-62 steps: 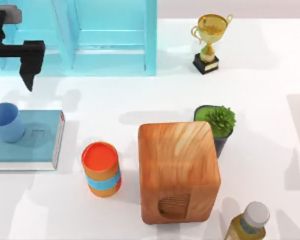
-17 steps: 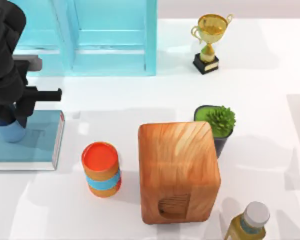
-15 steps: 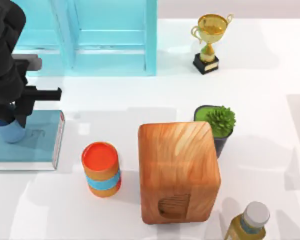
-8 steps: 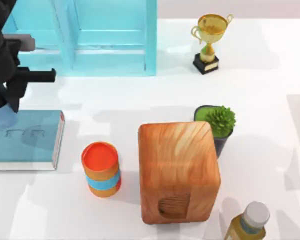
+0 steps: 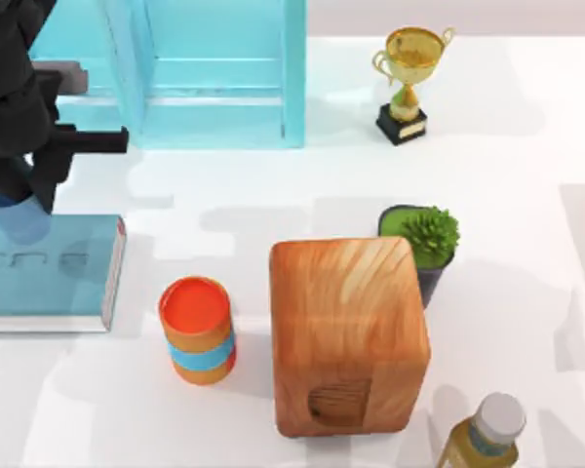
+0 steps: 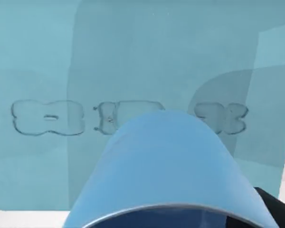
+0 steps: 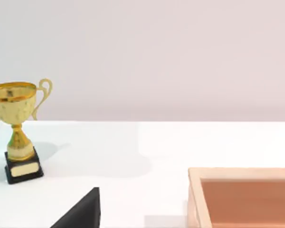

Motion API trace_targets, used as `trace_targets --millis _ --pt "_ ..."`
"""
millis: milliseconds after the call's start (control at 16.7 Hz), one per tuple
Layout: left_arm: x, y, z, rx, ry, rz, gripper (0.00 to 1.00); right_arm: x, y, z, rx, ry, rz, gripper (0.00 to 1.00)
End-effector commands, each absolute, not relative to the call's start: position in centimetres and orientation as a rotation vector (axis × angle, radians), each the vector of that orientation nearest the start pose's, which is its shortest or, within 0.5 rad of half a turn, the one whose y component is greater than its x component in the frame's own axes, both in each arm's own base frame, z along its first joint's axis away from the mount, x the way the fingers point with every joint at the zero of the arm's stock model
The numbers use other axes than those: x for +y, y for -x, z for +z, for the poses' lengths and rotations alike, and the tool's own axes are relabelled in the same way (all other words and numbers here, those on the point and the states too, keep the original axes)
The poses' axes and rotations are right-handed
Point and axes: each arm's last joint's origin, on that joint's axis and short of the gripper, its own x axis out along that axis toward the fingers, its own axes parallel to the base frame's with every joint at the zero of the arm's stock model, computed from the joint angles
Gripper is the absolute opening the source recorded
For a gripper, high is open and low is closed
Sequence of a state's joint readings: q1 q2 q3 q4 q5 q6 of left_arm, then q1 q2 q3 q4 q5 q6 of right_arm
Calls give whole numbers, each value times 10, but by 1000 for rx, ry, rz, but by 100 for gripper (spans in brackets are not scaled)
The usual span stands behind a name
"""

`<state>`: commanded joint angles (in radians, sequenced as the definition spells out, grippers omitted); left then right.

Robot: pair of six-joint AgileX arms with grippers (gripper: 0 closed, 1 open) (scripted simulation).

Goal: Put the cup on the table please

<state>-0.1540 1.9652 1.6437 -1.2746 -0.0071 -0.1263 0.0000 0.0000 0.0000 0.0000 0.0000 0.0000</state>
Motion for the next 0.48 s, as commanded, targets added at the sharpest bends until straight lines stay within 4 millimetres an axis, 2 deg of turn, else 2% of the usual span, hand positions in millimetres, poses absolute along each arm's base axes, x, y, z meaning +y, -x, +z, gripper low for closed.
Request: trace_targets --millis 180,360,480 --pt "-90 -390 228 1609 -33 3 0 -1 -106 160 0 0 0 100" --pt "-142 -404 238 1593 -35 9 0 -1 -106 160 0 0 0 100" --pt "-178 -407 243 1578 -36 8 0 -1 -106 160 0 0 0 100"
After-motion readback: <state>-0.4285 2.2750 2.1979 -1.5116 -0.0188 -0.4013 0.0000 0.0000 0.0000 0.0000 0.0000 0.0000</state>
